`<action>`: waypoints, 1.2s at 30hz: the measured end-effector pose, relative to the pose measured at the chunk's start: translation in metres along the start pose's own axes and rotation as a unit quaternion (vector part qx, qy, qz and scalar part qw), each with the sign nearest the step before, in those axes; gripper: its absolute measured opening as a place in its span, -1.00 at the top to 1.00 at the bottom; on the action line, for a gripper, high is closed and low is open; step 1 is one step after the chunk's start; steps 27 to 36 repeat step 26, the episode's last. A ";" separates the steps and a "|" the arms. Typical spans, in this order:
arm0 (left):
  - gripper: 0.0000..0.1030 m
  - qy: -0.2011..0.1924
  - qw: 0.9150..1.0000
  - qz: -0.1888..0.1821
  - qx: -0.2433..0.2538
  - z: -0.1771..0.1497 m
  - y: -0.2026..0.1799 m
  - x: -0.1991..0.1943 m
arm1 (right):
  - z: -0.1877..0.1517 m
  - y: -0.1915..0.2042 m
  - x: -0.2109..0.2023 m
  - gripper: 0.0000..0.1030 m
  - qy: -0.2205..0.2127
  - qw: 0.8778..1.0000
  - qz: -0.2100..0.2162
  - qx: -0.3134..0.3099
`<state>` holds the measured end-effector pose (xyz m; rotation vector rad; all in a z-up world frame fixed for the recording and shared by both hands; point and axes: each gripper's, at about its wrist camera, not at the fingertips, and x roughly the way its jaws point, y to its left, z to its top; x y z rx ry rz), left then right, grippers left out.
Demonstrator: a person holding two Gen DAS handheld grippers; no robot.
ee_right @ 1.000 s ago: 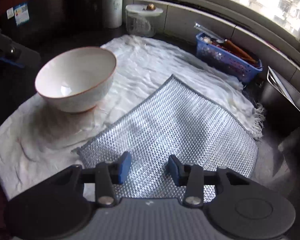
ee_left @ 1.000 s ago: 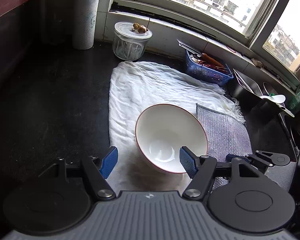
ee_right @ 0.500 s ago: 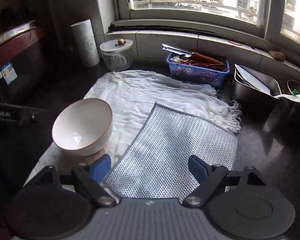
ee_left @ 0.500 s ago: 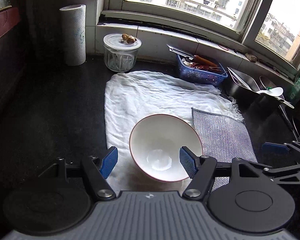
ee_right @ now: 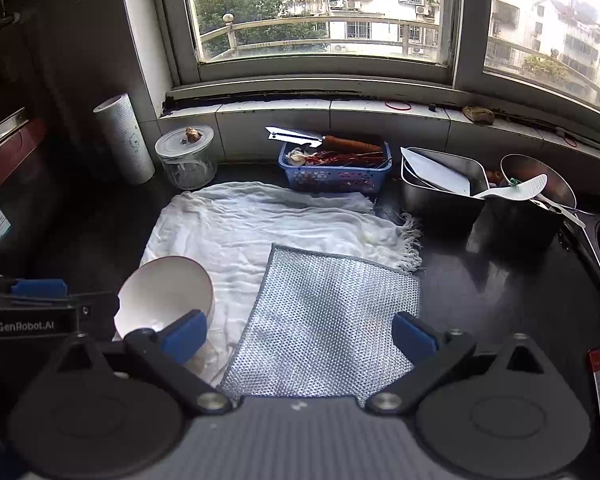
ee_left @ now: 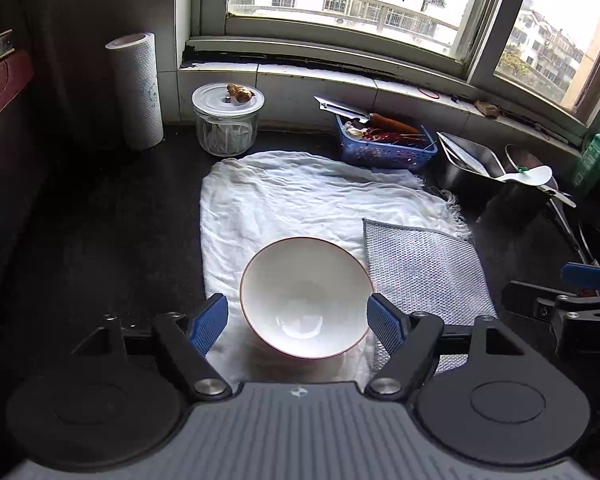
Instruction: Clean bowl
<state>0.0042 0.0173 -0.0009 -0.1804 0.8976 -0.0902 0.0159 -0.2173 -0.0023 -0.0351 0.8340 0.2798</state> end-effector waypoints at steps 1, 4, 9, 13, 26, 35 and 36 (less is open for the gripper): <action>-0.48 0.002 1.000 -0.006 -0.004 0.000 0.001 -0.003 | 0.001 0.001 -0.003 -0.93 0.000 1.000 -0.002 0.000; -0.48 0.008 1.000 -0.002 -0.002 0.000 -0.002 -0.009 | 0.005 0.004 -0.015 -0.93 -0.010 1.000 -0.008 -0.001; -0.48 0.000 1.000 -0.002 0.006 -0.003 -0.008 -0.016 | 0.000 0.011 -0.020 -0.93 -0.005 1.000 -0.010 0.001; -0.48 -0.006 1.000 -0.001 0.023 -0.005 -0.015 -0.021 | -0.004 0.016 -0.019 -0.93 0.006 1.000 -0.007 -0.006; -0.48 -0.019 1.000 0.000 0.010 -0.008 -0.014 -0.027 | -0.007 0.020 -0.020 -0.94 0.016 1.000 -0.004 -0.006; -0.48 -0.019 1.000 0.000 0.010 -0.008 -0.014 -0.027 | -0.007 0.020 -0.020 -0.94 0.016 1.000 -0.004 -0.006; -0.48 -0.019 1.000 0.000 0.010 -0.008 -0.014 -0.027 | -0.007 0.020 -0.020 -0.94 0.016 1.000 -0.004 -0.006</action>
